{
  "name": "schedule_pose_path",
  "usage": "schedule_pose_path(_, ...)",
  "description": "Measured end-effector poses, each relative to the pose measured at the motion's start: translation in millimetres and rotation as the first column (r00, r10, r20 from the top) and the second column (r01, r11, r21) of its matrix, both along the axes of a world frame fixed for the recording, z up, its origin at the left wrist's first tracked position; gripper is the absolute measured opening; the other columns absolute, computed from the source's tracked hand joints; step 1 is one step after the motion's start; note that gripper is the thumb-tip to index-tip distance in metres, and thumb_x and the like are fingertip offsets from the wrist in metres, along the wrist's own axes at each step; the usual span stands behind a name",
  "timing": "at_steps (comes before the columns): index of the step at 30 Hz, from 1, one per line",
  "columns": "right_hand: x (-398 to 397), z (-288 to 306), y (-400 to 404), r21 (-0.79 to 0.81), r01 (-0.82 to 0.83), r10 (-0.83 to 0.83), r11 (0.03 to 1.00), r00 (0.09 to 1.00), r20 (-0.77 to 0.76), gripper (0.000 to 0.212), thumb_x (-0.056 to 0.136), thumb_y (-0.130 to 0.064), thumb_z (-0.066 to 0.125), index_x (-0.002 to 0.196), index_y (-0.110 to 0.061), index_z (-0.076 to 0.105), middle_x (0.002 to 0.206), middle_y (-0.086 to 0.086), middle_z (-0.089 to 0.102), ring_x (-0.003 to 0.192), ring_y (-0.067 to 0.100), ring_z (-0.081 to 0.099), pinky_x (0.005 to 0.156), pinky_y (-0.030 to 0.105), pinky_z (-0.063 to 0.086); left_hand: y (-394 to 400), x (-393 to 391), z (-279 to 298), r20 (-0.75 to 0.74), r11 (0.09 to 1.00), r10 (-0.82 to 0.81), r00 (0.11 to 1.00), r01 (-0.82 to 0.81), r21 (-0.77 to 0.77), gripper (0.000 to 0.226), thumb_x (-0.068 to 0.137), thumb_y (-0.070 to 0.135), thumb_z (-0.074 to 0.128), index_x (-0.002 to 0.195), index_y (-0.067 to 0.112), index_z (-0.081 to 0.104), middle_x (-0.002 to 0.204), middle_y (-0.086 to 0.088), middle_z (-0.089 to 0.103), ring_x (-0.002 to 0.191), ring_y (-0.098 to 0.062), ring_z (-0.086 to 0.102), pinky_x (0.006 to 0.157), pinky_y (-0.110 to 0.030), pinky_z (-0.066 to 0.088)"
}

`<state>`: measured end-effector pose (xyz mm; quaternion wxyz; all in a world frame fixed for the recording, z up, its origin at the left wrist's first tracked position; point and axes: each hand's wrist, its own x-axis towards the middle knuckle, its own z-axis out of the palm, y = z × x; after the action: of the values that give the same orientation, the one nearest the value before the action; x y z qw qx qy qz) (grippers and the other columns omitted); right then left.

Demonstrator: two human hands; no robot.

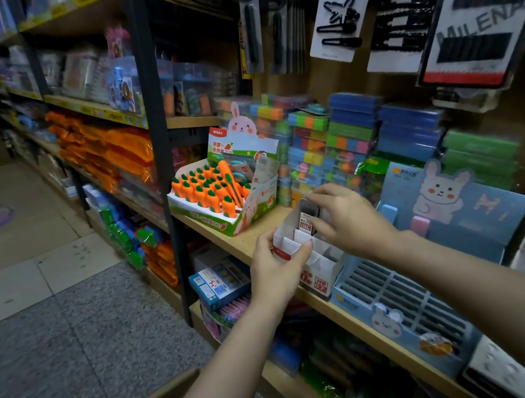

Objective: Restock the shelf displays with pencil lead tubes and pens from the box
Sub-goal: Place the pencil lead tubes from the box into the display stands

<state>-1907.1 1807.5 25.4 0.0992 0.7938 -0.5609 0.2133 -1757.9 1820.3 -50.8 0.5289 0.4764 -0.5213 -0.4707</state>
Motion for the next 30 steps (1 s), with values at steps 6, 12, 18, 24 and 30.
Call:
schedule_pose_path(6,13,-2,46,-0.067,0.020,0.024,0.998,0.805,0.593,0.023,0.093,-0.014,0.060,0.115,-0.020,0.066,0.110,-0.006,0.062,0.100,0.002,0.061,0.091,0.019,0.051,29,26,-14,-0.019,0.991,0.063,0.998,-0.065,-0.117,0.055,0.082,0.042,0.073,0.131,0.029,0.052,0.130,0.015,0.053,0.120,-0.003,0.050,0.093,-0.021,0.045)
schedule_pose_path(12,80,-50,101,0.165,-0.250,0.106,0.954,0.797,0.595,0.008,0.088,-0.012,0.067,0.089,-0.019,0.071,0.079,-0.009,0.070,0.066,-0.002,0.062,0.065,0.011,0.047,102,98,-90,0.137,0.952,0.263,0.955,-0.234,-0.199,0.019,0.088,0.008,0.069,0.088,0.027,0.066,0.089,0.008,0.069,0.086,0.002,0.064,0.077,-0.009,0.048)
schedule_pose_path(18,161,-160,140,0.536,-0.331,0.059,0.777,0.885,0.461,0.005,0.085,-0.015,0.071,0.081,-0.018,0.074,0.075,-0.006,0.068,0.070,0.004,0.060,0.063,0.011,0.042,180,175,-200,0.185,0.743,0.608,0.772,-0.635,0.211,0.006,0.090,0.004,0.064,0.085,0.007,0.066,0.083,-0.011,0.067,0.079,-0.018,0.060,0.074,-0.024,0.048)
schedule_pose_path(24,197,-273,151,0.793,-0.206,-0.137,0.574,0.930,0.341,0.014,0.088,-0.014,0.066,0.098,-0.010,0.074,0.104,0.011,0.073,0.096,0.020,0.067,0.084,0.029,0.049,220,212,-284,0.343,0.498,0.600,0.722,-0.673,0.547,0.024,0.096,0.014,0.053,0.084,0.002,0.069,0.088,-0.027,0.067,0.092,-0.041,0.064,0.070,-0.038,0.047)
schedule_pose_path(30,216,-352,151,0.860,-0.147,0.064,0.489,0.989,0.133,0.045,0.098,-0.017,0.050,0.142,-0.012,0.046,0.148,0.012,0.041,0.134,0.026,0.042,0.108,0.027,0.033,203,212,-313,0.588,0.722,0.245,0.771,-0.550,0.420,0.029,0.095,0.011,0.054,0.123,0.008,0.061,0.128,-0.014,0.058,0.115,-0.027,0.055,0.096,-0.028,0.042)
